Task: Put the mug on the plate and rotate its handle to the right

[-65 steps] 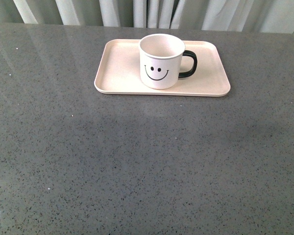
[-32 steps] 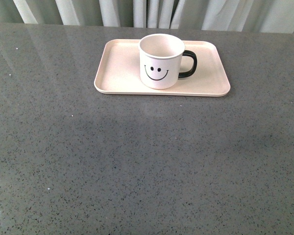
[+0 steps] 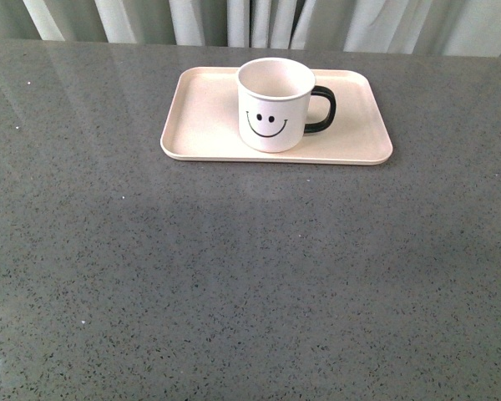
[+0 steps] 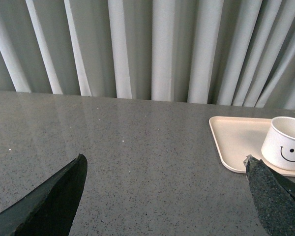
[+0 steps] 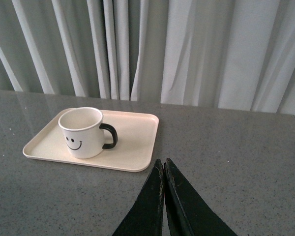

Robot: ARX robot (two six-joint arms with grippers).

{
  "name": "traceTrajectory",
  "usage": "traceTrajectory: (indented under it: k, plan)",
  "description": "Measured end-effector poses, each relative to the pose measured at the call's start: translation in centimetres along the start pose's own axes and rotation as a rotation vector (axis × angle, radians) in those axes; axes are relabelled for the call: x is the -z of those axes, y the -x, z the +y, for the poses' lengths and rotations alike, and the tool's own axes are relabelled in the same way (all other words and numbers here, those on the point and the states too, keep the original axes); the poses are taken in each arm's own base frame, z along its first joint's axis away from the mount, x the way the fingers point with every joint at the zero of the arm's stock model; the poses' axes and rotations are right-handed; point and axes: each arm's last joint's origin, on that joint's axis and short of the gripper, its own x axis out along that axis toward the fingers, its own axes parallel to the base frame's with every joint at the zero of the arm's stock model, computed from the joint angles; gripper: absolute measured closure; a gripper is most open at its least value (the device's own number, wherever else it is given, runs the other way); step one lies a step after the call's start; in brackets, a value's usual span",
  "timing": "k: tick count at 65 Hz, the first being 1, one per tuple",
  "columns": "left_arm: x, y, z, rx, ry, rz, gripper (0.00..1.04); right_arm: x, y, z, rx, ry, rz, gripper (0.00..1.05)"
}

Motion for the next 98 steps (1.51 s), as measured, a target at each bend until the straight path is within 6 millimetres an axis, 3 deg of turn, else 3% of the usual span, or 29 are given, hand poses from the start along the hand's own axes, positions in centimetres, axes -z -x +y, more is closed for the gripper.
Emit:
traceTrajectory:
  k: [51, 87, 98]
  plan:
    - [0.0, 0.0, 0.0, 0.0, 0.0, 0.0, 0.09, 0.3, 2.1, 0.0, 0.0, 0.0, 0.004, 1.02]
    - [0.0, 0.0, 0.0, 0.0, 0.0, 0.0, 0.09, 0.3, 2.1, 0.0, 0.0, 0.0, 0.004, 0.09]
    - [0.0, 0.0, 0.0, 0.0, 0.0, 0.0, 0.09, 0.3, 2.1, 0.0, 0.0, 0.0, 0.004, 0.09]
